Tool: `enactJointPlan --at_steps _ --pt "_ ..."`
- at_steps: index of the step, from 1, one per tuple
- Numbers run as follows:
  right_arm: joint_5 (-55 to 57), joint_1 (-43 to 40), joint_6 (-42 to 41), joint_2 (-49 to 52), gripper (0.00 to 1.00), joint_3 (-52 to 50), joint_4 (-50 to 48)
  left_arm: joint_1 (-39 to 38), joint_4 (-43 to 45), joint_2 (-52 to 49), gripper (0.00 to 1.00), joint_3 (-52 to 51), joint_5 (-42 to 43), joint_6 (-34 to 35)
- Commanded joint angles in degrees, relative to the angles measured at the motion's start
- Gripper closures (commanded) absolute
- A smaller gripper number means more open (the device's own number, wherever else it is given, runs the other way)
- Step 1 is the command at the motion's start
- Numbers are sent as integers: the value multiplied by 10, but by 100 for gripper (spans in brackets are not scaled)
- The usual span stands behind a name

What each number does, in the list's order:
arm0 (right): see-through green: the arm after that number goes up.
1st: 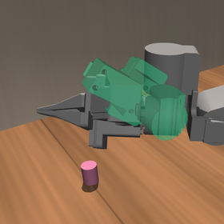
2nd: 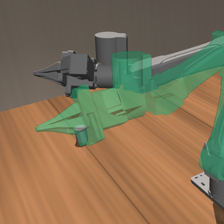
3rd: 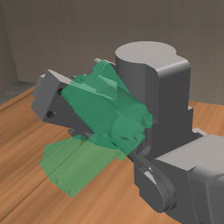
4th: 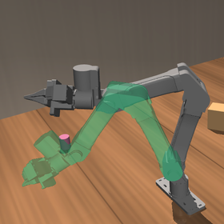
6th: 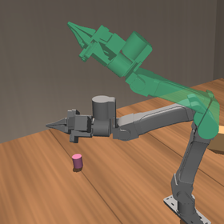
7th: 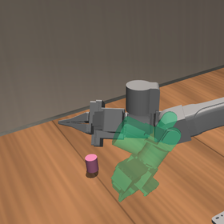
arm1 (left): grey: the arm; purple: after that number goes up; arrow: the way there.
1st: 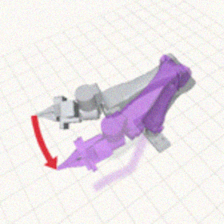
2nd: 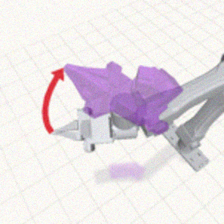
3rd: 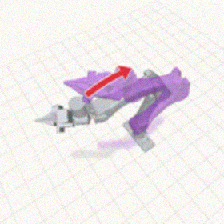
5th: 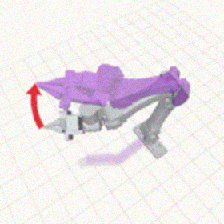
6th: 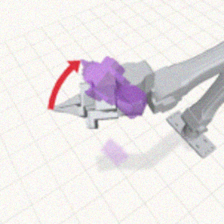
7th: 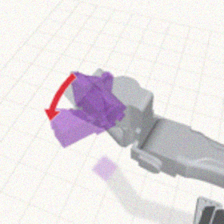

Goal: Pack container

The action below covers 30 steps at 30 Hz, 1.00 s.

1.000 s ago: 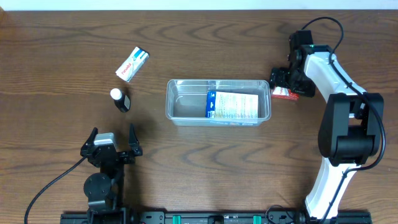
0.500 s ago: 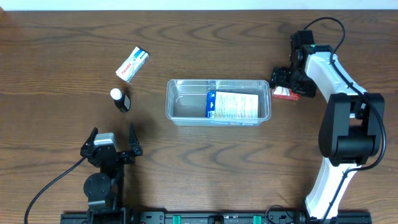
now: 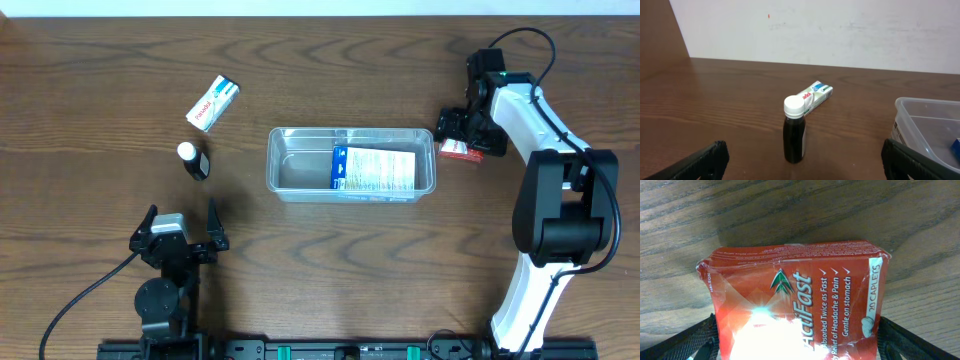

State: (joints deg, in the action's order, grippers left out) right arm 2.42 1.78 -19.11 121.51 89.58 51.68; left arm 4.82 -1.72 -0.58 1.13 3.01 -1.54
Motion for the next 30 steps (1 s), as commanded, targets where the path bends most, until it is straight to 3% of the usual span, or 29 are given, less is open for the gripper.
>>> enactJointPlan --at_steps 1,19,30 --pt "8 -3 -6 7 5 7 4 3 -22 3 2 -9 -5 -2" --pt "21 -3 -6 7 9 -2 -33 3 -22 3 2 -9 -5 -2" --pt "22 -3 12 7 6 -7 -67 3 -22 3 2 -9 -5 -2"
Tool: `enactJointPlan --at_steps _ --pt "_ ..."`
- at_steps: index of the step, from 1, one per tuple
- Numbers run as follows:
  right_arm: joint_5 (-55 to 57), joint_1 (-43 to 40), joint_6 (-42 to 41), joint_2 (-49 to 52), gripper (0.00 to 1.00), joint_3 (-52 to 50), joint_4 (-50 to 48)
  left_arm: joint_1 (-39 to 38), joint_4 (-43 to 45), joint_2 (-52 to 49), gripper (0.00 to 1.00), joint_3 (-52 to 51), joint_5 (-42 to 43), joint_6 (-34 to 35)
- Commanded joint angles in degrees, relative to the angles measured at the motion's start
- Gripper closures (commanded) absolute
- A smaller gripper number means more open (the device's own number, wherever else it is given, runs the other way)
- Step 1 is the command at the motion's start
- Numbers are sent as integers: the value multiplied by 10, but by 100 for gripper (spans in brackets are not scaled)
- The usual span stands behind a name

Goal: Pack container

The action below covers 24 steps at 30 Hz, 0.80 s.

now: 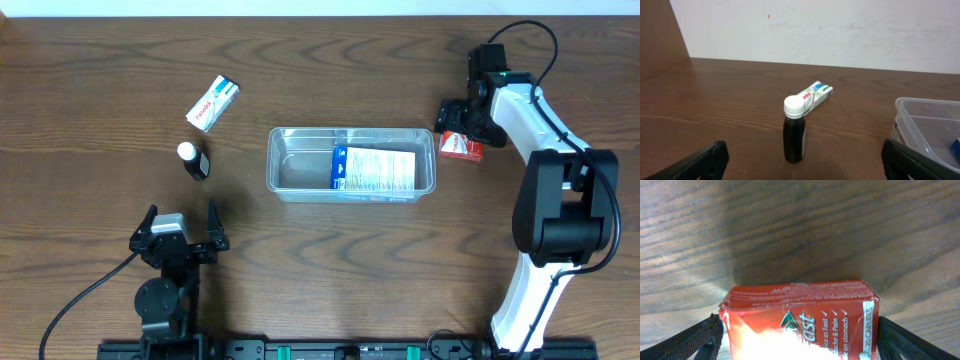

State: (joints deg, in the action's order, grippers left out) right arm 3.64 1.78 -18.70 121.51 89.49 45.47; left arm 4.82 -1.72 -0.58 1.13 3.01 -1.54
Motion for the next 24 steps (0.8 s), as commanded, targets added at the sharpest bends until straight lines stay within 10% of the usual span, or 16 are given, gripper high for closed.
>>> enactJointPlan --at_steps 1,24 --pt "10 -3 8 7 6 -8 -8 3 -22 3 2 -9 -5 -2" --pt "11 -3 21 7 24 -33 -30 3 -22 3 2 -9 -5 -2"
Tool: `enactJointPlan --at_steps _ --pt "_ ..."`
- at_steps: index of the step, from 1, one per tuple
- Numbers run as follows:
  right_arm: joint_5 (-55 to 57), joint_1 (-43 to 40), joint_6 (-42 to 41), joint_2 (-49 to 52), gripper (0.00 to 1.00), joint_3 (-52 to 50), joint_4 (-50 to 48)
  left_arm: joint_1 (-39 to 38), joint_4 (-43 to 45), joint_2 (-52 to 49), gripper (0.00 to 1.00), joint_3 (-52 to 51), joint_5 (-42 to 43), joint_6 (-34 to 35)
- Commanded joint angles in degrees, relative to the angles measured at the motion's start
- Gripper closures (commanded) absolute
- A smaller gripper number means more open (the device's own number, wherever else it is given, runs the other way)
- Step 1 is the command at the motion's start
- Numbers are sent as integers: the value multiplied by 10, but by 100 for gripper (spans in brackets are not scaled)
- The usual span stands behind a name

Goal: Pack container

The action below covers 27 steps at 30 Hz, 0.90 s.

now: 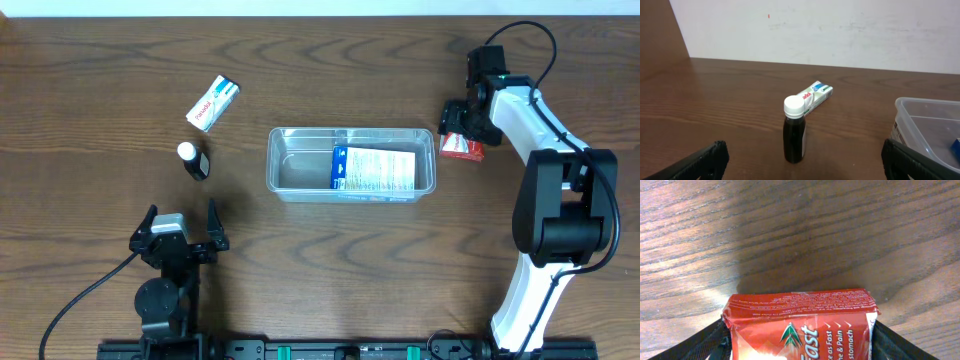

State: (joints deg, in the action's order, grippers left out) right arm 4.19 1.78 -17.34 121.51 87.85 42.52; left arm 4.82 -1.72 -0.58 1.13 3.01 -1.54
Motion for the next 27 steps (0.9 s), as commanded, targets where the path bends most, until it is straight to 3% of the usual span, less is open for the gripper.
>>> enactJointPlan --at_steps 1,9,20,27 --pt "6 -3 8 7 23 -19 -2 3 -22 3 2 -9 -5 -2" --pt "5 -9 9 -5 24 -1 7 3 -22 3 2 -9 -5 -2" --pt "-2 -10 7 -101 22 74 79 3 -22 3 2 -9 -5 -2" --pt "-113 -10 7 -184 23 75 80 3 -22 3 2 -9 -5 -2"
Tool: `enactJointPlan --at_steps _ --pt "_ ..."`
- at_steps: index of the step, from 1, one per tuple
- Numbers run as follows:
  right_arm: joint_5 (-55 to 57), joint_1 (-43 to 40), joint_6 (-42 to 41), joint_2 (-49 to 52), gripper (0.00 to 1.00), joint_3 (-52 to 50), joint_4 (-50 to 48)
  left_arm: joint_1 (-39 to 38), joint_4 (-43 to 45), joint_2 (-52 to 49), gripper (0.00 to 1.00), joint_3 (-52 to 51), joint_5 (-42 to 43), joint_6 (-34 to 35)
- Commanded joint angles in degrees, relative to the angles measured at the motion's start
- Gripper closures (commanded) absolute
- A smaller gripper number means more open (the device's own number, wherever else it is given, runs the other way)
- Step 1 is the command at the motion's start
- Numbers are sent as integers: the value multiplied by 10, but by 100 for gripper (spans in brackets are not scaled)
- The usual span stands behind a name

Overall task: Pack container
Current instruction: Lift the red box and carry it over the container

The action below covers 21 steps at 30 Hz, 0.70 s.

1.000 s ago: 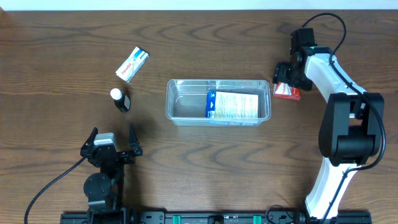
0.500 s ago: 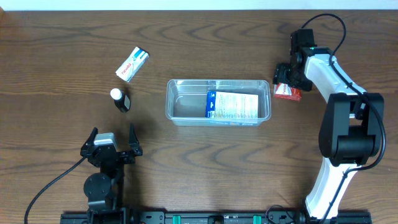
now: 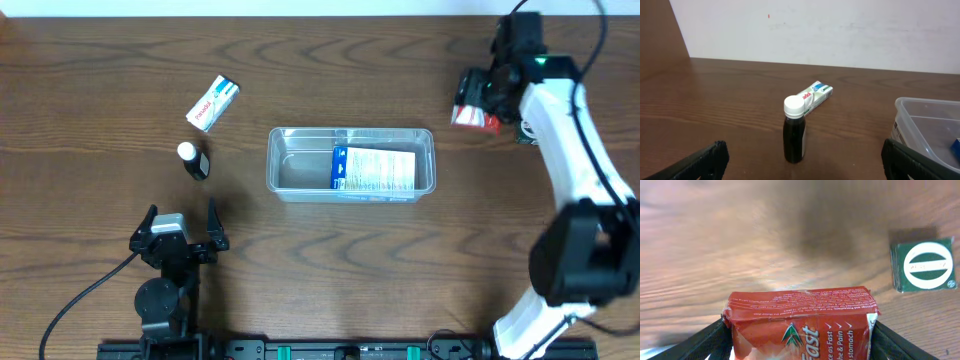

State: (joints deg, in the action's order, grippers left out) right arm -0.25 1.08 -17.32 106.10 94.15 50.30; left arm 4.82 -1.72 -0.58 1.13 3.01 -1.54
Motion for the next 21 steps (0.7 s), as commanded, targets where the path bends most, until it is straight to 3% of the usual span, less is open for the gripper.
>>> enactJointPlan --at_steps 1,5,10,16,21 --pt "-104 -1 7 -40 23 12 1 3 -22 3 2 -9 -5 -2" --pt "-229 18 7 -57 23 12 -13 3 -22 3 2 -9 -5 -2" --pt "-301 69 6 -57 23 8 -37 3 -22 3 2 -9 -5 -2" --pt "-292 167 -7 -57 22 -3 -61 3 -22 3 2 -9 -5 -2" --pt "-185 262 -50 -57 23 -35 -103 3 -22 3 2 -9 -5 -2"
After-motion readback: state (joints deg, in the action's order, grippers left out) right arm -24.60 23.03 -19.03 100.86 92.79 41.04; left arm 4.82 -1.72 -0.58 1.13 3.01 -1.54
